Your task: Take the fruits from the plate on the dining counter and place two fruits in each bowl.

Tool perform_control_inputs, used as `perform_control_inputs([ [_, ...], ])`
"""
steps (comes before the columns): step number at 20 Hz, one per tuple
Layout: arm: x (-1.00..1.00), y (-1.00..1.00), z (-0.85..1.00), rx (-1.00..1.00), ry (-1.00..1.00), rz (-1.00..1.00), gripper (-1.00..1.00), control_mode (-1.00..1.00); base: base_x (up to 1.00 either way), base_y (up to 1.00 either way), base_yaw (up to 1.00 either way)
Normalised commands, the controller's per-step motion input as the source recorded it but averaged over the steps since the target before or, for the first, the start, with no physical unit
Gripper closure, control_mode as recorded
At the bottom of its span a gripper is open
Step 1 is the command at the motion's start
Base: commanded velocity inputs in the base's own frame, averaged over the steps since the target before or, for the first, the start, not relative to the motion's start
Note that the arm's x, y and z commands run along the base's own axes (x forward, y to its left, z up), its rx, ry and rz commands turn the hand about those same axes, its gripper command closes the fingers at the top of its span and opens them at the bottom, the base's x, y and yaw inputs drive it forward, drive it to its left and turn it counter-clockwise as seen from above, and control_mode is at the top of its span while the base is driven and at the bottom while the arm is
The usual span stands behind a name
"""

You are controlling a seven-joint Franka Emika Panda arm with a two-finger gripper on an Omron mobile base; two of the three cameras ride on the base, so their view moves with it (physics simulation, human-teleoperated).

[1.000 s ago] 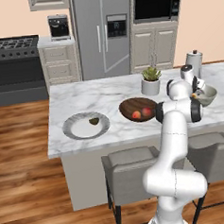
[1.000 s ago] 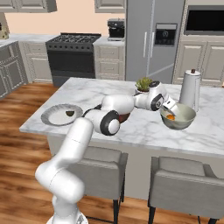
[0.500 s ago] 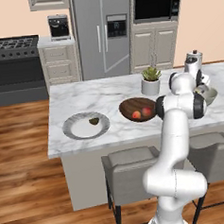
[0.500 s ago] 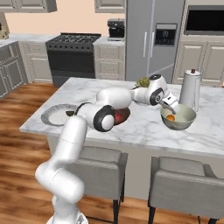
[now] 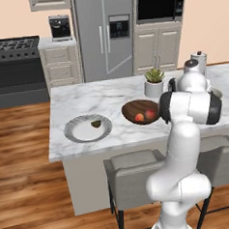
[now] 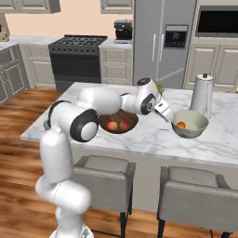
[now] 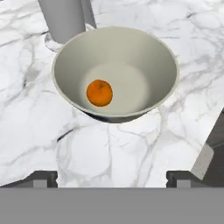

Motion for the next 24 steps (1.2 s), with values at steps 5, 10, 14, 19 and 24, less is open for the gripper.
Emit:
perform_control_inputs([
  [5,-0.05,0.95,0.70,0.02,-0.09,0.18,-1.00,-1.00,0.00,0.00,0.00],
  [10,-0.10,0.82,0.98,0.00,0.03,0.20,-1.00,-1.00,0.00,0.00,0.00],
  [14,-0.32,0.86,0.83,0.00,0.24,0.30,-1.00,-1.00,0.00,0.00,0.00],
  [19,-0.65,0.90,0.29,0.04,0.34,0.30,-1.00,-1.00,0.00,0.00,0.00],
  [24,-0.50,0.99,-0.03,0.06,0.10,0.16,-1.00,-1.00,0.00,0.00,0.00],
])
